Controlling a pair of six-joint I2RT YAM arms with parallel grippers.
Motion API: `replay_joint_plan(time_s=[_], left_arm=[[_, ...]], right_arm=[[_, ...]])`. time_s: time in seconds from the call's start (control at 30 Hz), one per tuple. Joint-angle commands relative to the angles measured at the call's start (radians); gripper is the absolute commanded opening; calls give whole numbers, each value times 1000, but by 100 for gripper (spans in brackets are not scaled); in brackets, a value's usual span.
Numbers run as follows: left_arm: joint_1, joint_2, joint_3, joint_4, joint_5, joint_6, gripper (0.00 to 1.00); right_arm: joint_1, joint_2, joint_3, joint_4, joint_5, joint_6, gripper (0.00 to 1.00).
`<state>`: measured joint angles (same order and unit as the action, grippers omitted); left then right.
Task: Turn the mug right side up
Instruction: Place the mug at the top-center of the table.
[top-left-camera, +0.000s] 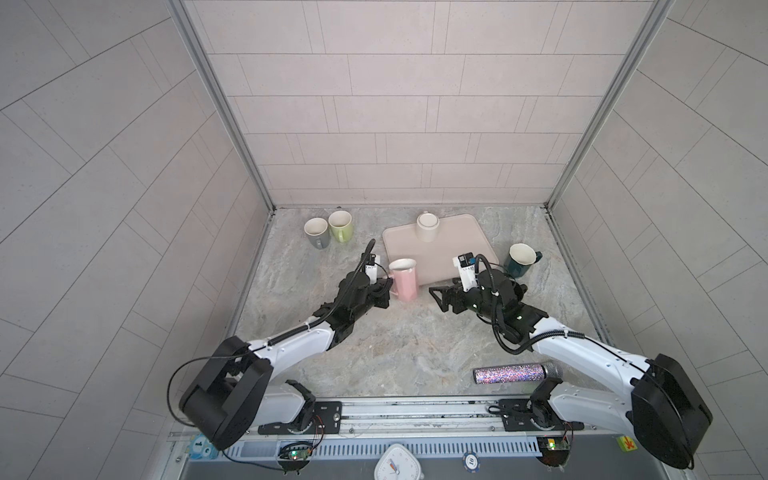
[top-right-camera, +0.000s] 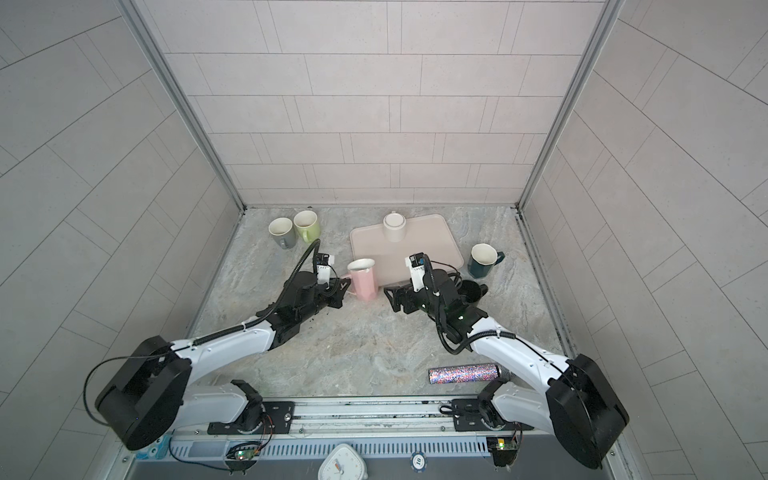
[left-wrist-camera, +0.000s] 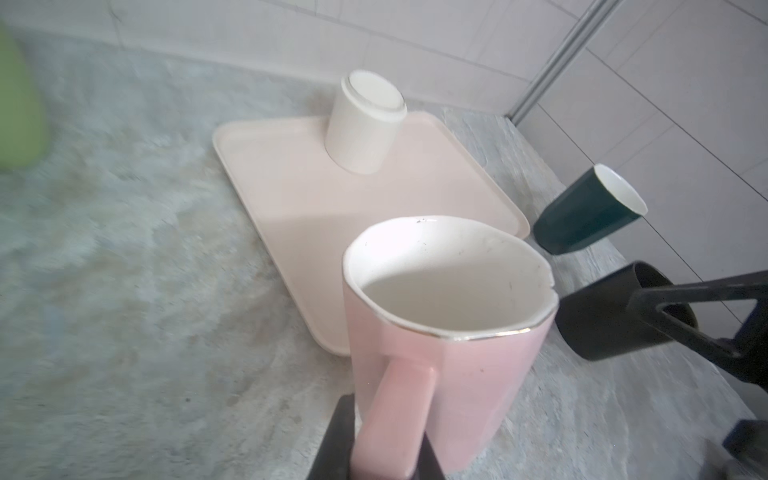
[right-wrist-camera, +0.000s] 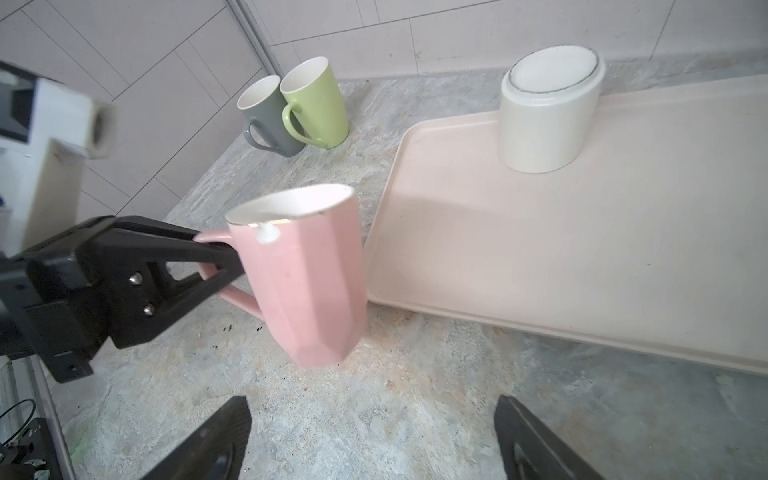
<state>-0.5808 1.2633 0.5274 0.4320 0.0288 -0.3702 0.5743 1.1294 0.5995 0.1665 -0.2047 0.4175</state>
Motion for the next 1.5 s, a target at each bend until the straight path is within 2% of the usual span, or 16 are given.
replay_joint_plan(time_s=[0.0, 0.2, 0.3, 0.5, 0.7, 0.97, 1.0, 1.1, 1.17, 1.27, 1.3, 1.33, 1.47], left_arm=[[6, -47, -10, 130, -239, 125, 0], [6, 47, -39, 318, -457, 273, 0], [19, 141, -56, 450, -512, 347, 0], [48, 278, -94, 652, -503, 373, 0], [76, 460, -115, 888, -469, 342, 0], [94, 487, -88, 886, -457, 340, 1], [96, 485, -88, 886, -455, 337, 5], [96, 487, -87, 885, -448, 333, 34], [97, 487, -87, 883, -444, 332, 45], [98, 486, -93, 886, -460, 311, 71], [98, 484, -95, 886, -458, 309, 77], [98, 482, -96, 884, -455, 308, 83], [98, 479, -103, 885, -452, 290, 85]], right_arm=[[-21, -40, 5, -47, -12, -25, 93], [-43, -129, -30, -79, -18, -41, 94], [-50, -185, -51, -95, -15, -33, 94], [-51, -269, -90, -125, -13, -14, 94], [-51, -292, -119, -139, 1, -6, 94], [-50, -265, -121, -128, 41, -7, 95], [-50, -259, -117, -127, 41, -6, 95], [-51, -252, -118, -112, 41, 4, 95], [-50, -250, -117, -117, 43, 4, 95], [-50, -256, -108, -135, 48, -3, 95], [-50, -259, -105, -143, 53, -6, 95], [-51, -264, -105, -150, 59, -9, 95], [-51, -272, -101, -166, 68, -18, 95]])
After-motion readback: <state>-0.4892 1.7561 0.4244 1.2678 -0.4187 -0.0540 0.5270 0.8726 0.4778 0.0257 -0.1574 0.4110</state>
